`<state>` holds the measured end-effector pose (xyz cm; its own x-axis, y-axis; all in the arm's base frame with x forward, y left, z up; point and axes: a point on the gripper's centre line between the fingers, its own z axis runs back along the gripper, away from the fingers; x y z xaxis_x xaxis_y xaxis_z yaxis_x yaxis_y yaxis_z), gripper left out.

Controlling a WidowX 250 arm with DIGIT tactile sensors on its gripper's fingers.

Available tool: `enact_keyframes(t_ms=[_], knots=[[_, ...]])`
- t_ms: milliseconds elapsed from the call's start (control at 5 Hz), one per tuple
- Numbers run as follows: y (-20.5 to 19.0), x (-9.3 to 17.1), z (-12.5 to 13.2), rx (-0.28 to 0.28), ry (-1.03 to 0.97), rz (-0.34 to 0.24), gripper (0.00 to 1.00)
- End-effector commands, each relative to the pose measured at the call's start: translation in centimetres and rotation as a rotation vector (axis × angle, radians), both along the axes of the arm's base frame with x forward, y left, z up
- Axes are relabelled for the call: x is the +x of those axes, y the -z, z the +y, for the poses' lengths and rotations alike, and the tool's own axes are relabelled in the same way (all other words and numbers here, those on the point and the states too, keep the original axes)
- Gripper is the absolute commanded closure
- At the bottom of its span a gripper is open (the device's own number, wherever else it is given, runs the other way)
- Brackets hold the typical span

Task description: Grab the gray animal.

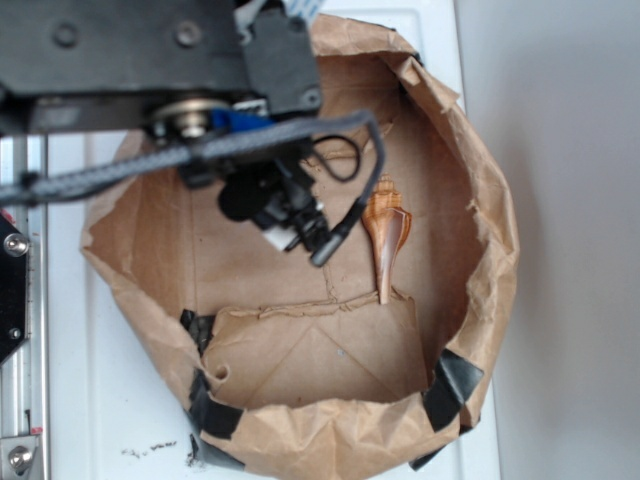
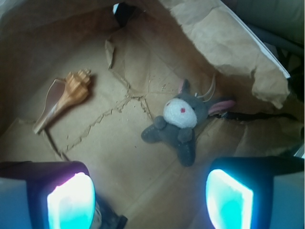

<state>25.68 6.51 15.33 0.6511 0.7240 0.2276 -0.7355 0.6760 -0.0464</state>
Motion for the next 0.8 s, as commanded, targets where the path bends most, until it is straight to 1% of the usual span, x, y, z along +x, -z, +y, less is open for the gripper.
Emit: enact_keyframes(t_ms=[0,200,400,600], knots=[[1.1,3.4,0.5,0.021,-0.127,-0.045,0.0],[2.5,3.5,0.8,0.011,-0.17,-0.039,0.0],[4.0,0.9,1.5,0.049,-0.155,-0.054,0.0],[4.9,0.1,2.0,0.078,-0.137,-0.057,0.0]])
